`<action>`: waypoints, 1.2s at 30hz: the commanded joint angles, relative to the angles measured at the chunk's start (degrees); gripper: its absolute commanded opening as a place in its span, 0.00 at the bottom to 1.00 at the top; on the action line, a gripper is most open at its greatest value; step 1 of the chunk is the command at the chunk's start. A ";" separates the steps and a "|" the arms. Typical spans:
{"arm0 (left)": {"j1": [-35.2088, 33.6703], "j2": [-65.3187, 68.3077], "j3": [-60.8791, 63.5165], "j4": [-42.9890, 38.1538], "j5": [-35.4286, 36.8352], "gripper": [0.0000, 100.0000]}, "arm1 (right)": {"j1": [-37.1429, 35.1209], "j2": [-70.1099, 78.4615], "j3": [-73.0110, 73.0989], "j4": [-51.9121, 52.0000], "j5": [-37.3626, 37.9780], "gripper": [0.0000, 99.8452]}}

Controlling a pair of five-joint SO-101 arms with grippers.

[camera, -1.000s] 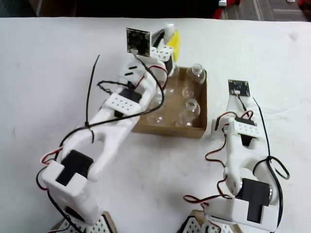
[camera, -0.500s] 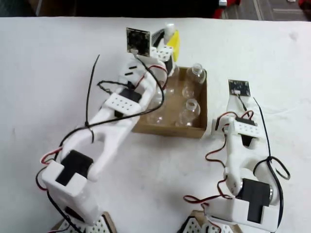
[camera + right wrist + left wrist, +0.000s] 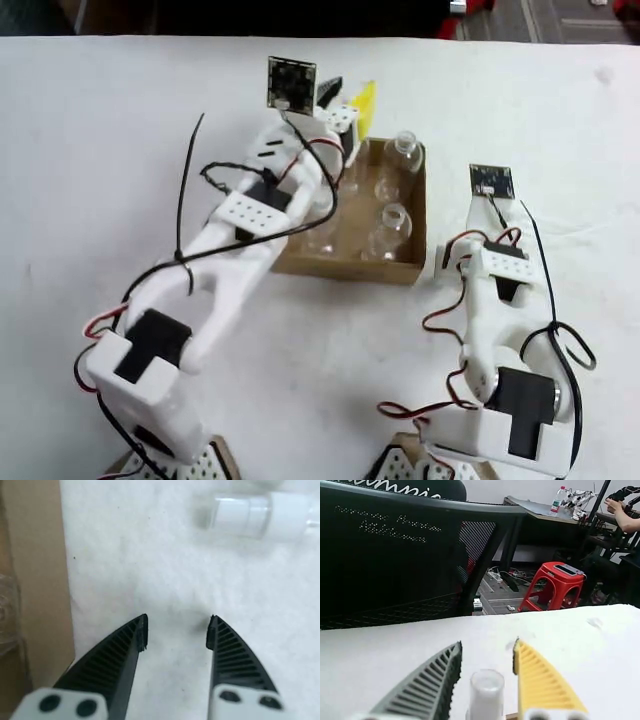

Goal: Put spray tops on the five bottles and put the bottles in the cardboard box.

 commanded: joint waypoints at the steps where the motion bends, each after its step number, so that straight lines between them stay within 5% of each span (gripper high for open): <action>1: 0.66 -1.10 -2.64 -0.09 -0.18 0.15 | -0.57 -0.40 -2.46 -0.84 0.53 0.18; 13: 1.36 -6.55 -2.55 0.53 -0.18 0.15 | -0.57 -0.40 -2.46 -0.84 0.53 0.18; 27: 2.95 -22.46 -3.16 10.73 -0.18 0.15 | -0.48 -0.40 -2.46 -0.84 0.53 0.18; 36: 1.71 -44.97 -3.16 34.81 -0.18 0.15 | -0.22 -0.40 -2.37 -0.66 0.53 0.18</action>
